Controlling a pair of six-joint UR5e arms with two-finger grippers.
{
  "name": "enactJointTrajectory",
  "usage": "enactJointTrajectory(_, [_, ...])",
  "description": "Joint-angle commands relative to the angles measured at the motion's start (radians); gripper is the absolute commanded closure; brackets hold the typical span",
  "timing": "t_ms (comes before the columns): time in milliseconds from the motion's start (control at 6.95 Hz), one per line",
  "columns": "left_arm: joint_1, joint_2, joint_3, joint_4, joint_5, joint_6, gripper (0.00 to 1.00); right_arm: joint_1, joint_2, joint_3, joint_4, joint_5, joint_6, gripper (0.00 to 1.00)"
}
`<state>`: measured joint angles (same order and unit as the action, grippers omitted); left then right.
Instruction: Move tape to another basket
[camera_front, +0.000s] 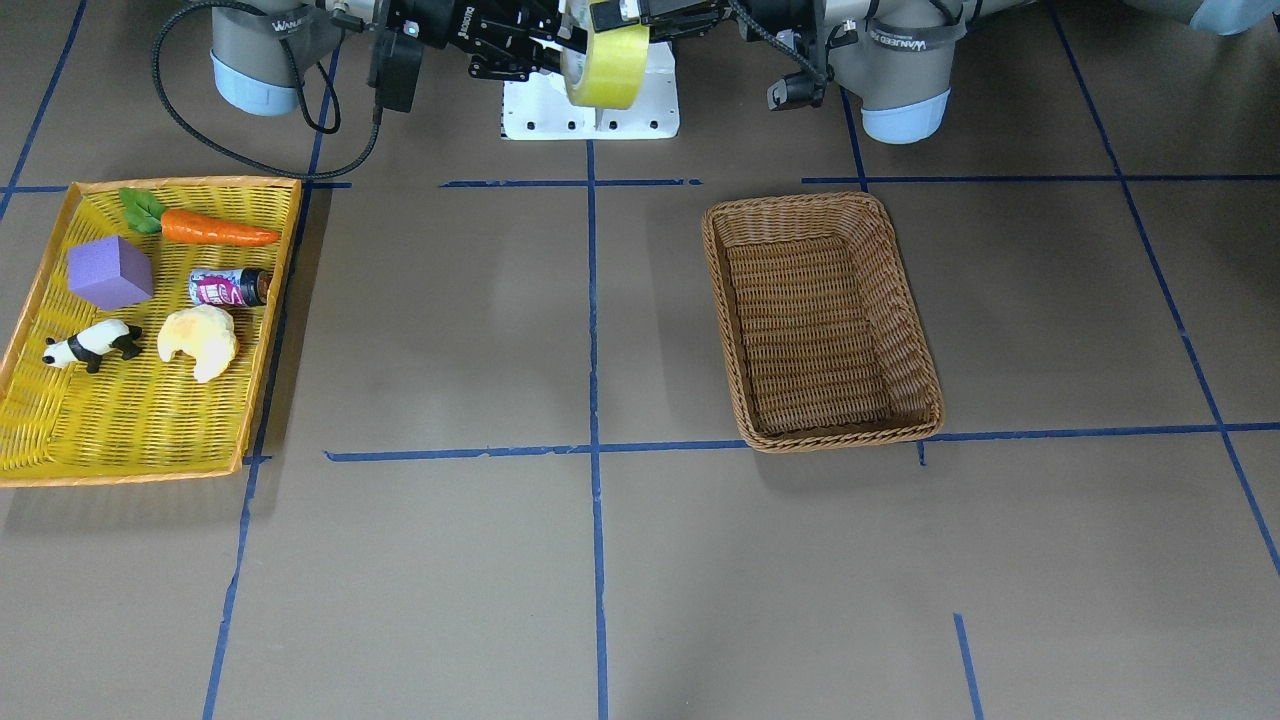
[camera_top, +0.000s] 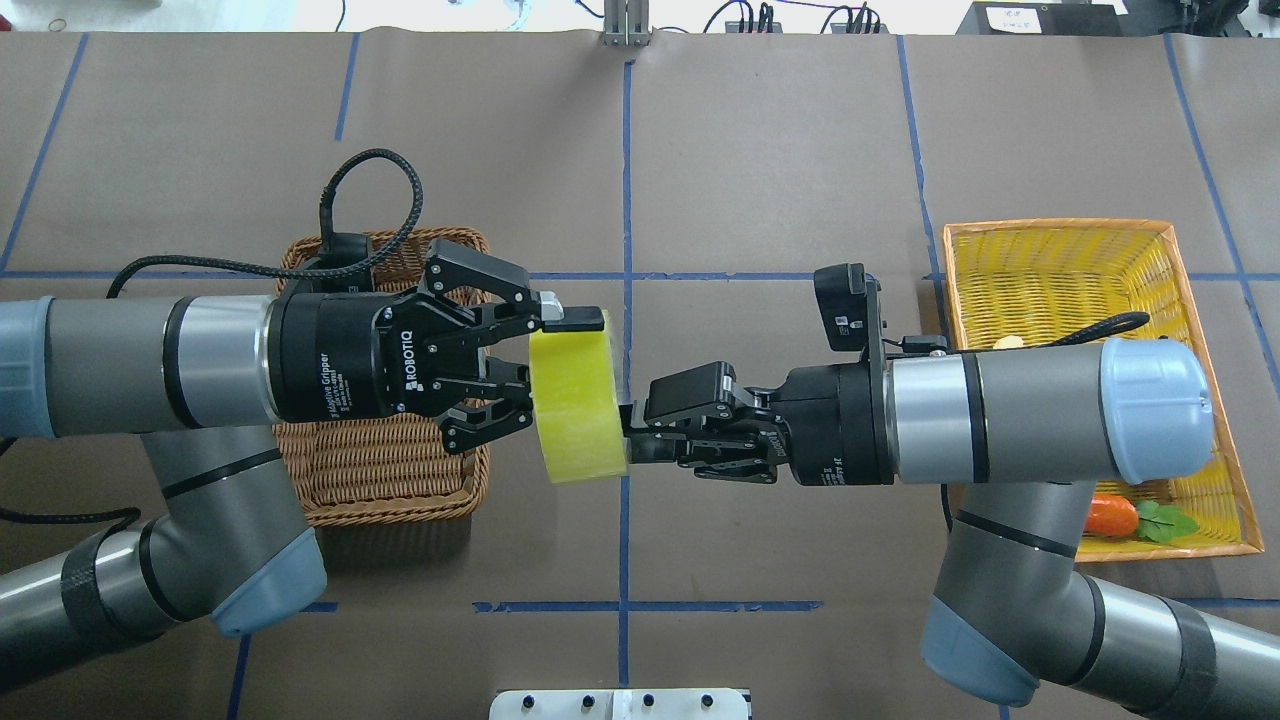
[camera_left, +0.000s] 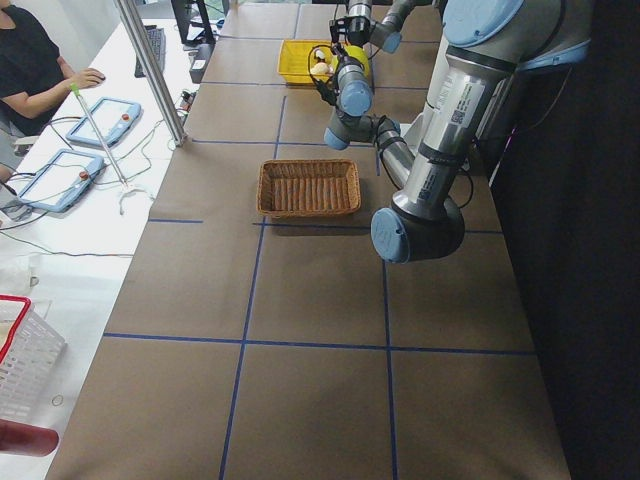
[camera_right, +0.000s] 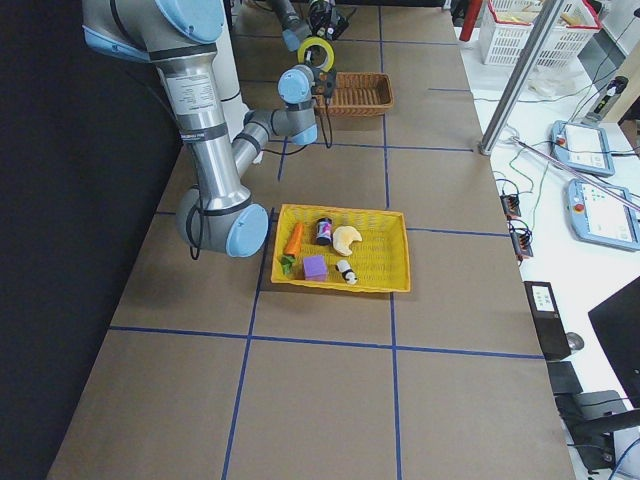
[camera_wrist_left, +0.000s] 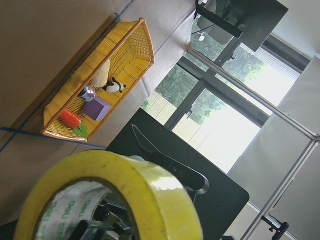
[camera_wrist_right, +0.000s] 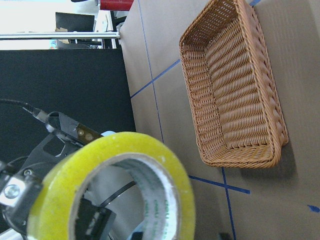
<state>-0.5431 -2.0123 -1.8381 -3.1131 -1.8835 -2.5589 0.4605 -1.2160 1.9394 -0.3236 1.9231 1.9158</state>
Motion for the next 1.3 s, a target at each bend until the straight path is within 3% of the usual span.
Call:
enactJointTrajectory(0, [-0.001,0.003,0.000,0.001,0.000,0.000,1.00,0.001,0.000,0.001,0.001,0.000,0.000,0.00])
enactJointTrajectory(288, [-0.018,0.004,-0.001,-0.001,-0.002,0.002,1.00,0.004,-0.002,0.003,0.001,0.000,-0.001,0.00])
enactJointTrajectory(576, [-0.125,0.010,0.020,0.005,-0.056,0.003,1.00,0.023,-0.010,0.003,-0.005,0.004,-0.003,0.00])
enactJointTrajectory(864, [-0.306,0.009,0.145,0.016,-0.301,0.011,1.00,0.143,-0.013,-0.001,-0.110,0.135,-0.006,0.00])
enactJointTrajectory(1008, [-0.325,0.009,0.187,0.034,-0.363,0.082,1.00,0.232,-0.001,0.001,-0.220,0.231,-0.012,0.00])
enactJointTrajectory(1152, [-0.342,0.007,0.216,0.142,-0.455,0.206,1.00,0.294,-0.007,0.006,-0.309,0.259,-0.088,0.00])
